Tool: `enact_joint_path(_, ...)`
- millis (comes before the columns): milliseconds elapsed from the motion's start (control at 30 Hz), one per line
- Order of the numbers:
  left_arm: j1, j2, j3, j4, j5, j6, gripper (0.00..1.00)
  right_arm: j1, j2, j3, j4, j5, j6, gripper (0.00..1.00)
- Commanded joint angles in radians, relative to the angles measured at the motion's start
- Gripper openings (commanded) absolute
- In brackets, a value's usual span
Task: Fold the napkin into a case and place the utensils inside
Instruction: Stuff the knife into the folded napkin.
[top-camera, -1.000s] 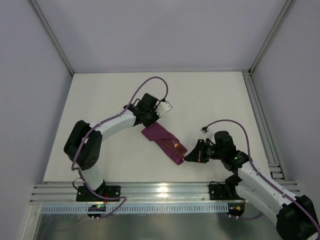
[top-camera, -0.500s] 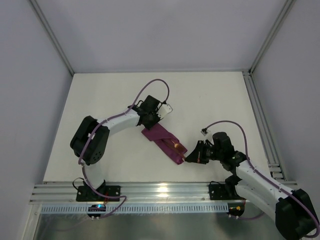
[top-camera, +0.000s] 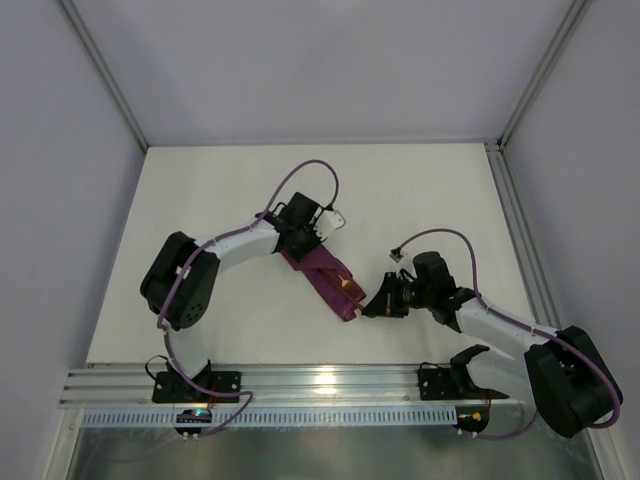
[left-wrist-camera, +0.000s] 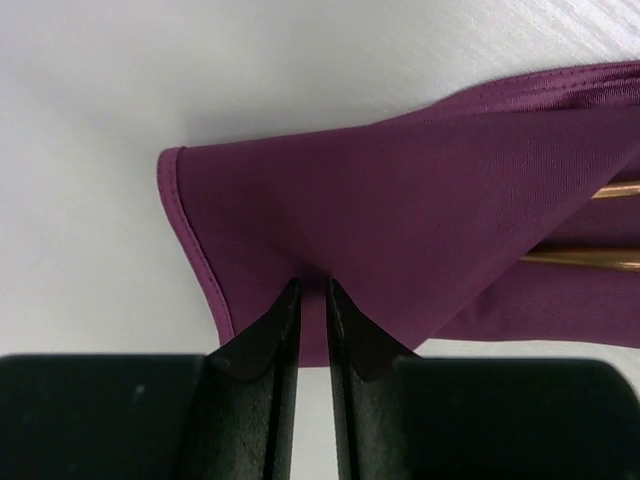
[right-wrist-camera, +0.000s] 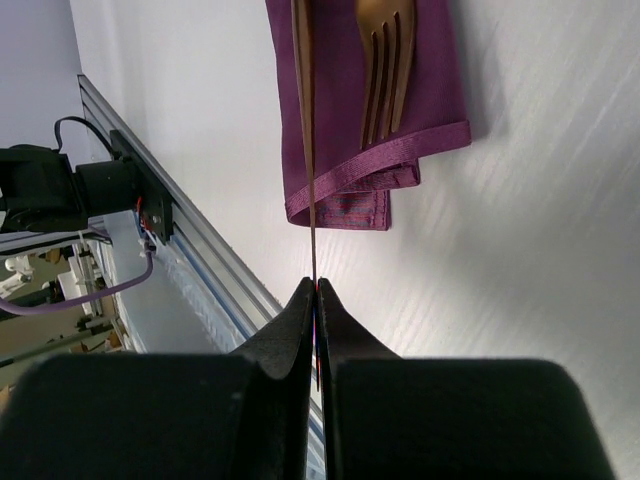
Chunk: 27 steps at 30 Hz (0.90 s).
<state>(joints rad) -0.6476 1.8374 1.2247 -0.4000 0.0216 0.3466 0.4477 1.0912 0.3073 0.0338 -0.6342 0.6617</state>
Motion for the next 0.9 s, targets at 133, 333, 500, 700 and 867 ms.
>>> enact_joint_path(133, 0.014, -0.023, -0.024, 0.038, 0.006, 0.008, 0.17, -0.004, 0.015, 0.055, 0.058, 0.027, 0.012, 0.03)
enact_joint_path(333, 0.094, -0.053, 0.068, 0.026, 0.034, -0.024, 0.2, -0.003, 0.01, 0.046, 0.026, 0.036, -0.004, 0.03)
enact_joint_path(500, 0.138, 0.026, 0.142, 0.009, 0.122, -0.064, 0.24, -0.003, 0.012, 0.056, 0.031, 0.034, -0.005, 0.03)
enact_joint_path(700, 0.163, 0.088, 0.124, -0.016, 0.222, -0.078, 0.35, -0.004, 0.009, 0.072, 0.006, 0.033, -0.025, 0.03)
enact_joint_path(867, 0.166, 0.105, 0.114, -0.019, 0.207, -0.078, 0.34, -0.001, 0.018, 0.073, 0.02, 0.034, -0.024, 0.03)
